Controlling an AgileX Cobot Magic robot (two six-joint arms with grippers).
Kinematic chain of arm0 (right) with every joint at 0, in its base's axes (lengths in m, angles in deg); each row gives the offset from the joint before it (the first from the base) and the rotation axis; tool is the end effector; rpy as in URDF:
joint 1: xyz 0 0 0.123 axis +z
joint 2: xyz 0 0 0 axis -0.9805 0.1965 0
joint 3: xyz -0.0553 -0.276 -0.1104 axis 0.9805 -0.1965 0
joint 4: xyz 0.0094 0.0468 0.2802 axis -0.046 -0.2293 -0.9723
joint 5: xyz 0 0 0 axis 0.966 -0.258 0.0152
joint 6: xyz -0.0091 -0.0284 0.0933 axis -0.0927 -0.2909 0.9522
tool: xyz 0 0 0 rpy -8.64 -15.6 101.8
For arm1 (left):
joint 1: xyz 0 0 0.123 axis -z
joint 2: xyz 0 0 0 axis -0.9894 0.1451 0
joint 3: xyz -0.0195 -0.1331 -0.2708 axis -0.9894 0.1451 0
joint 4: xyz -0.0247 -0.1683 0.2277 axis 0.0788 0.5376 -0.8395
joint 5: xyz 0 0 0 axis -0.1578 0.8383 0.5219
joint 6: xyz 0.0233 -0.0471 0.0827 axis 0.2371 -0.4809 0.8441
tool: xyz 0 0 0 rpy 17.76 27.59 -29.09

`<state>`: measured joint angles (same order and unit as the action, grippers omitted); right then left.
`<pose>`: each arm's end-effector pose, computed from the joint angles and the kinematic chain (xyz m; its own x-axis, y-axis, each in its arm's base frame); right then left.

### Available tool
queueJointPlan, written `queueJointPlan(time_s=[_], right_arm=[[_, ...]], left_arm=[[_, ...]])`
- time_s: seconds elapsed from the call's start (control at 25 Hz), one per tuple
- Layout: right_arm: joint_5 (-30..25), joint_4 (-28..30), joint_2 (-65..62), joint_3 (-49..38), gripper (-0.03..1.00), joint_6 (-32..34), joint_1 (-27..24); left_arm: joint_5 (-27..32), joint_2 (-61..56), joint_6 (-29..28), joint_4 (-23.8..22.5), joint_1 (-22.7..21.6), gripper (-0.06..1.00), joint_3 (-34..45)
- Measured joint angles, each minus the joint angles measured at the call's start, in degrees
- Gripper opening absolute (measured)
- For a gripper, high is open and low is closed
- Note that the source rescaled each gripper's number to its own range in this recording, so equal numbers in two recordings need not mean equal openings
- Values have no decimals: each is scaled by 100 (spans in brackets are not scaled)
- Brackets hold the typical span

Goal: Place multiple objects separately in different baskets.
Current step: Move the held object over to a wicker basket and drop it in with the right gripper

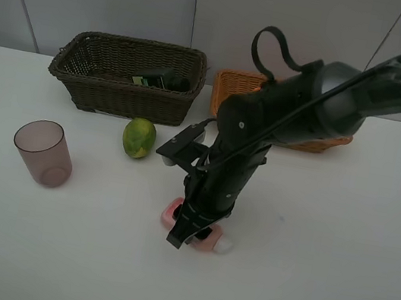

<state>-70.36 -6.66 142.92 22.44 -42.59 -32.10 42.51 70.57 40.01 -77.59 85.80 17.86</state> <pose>0.2637 0.2832 0.1003 -0.4725 -0.8724 -0.1249 -0.8793 0.4762 0.0000 0.0108 0.0048 0.2924 -0.4446 -0.0493 -0.8944 -0.0147 0.9988 -0.0477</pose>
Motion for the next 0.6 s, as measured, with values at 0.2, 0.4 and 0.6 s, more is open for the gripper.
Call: queueJointPlan(time_s=[0.2,0.4,0.6], right_arm=[[-567,0,-179,679,24,151,0],[-946,293,-202,1692,24,852,0],[-628,603,-202,2629,24,1139,0]], left_arm=[[0,0,0,0,0,100,0],[0,0,0,0,0,100,0],[0,0,0,0,0,100,0]])
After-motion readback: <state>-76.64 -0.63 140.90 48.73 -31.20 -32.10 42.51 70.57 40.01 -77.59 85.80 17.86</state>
